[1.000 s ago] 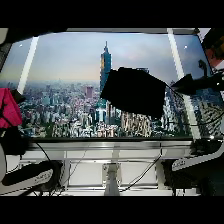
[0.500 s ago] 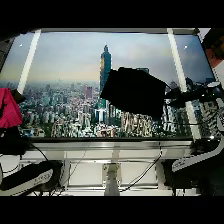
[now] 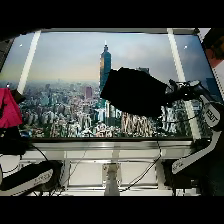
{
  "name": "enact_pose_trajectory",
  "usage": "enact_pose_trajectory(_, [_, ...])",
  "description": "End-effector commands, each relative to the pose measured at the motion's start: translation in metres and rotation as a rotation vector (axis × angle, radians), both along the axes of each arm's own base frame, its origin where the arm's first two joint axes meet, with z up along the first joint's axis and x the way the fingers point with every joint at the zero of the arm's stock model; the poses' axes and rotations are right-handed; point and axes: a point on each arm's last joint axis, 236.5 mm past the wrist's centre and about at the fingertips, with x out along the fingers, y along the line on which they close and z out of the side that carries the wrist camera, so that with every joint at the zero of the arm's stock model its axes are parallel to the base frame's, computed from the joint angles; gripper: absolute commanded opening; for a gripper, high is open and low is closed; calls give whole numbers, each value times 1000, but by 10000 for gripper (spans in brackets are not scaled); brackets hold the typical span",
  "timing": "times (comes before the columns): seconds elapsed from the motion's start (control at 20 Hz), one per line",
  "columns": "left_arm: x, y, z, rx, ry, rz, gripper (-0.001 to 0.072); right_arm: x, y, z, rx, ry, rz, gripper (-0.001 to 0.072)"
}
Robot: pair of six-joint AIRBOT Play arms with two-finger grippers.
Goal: Fold the clothes and pants, and hang the long-sleeved shirts on hangers.
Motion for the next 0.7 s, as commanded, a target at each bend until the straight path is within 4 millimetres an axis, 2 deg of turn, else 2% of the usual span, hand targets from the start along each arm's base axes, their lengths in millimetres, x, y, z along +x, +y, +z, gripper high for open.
enact_pose_trajectory(0.0, [0, 0, 0, 0, -1, 0, 5, -2, 21, 15, 31, 11, 32, 14])
enact_pose_trajectory(0.1, [0, 0, 0, 0, -1, 0, 5, -6, 2, 23, -37, 23, 11, 13])
enact_pose_trajectory(0.2, [0, 0, 0, -1, 0, 0, 5, -17, -45, 27, -175, 41, -22, 13])
enact_pose_trajectory(0.35, [0, 0, 0, -1, 0, 0, 5, -48, -144, 39, -372, 77, -137, 13])
enact_pose_trajectory(0.45, [0, 0, 0, -1, 0, 0, 5, -73, -206, 51, -435, 86, -275, 13])
enact_pose_trajectory(0.65, [-1, -1, 1, -7, 1, -4, 5, -136, -314, 66, -499, 111, -550, 12])
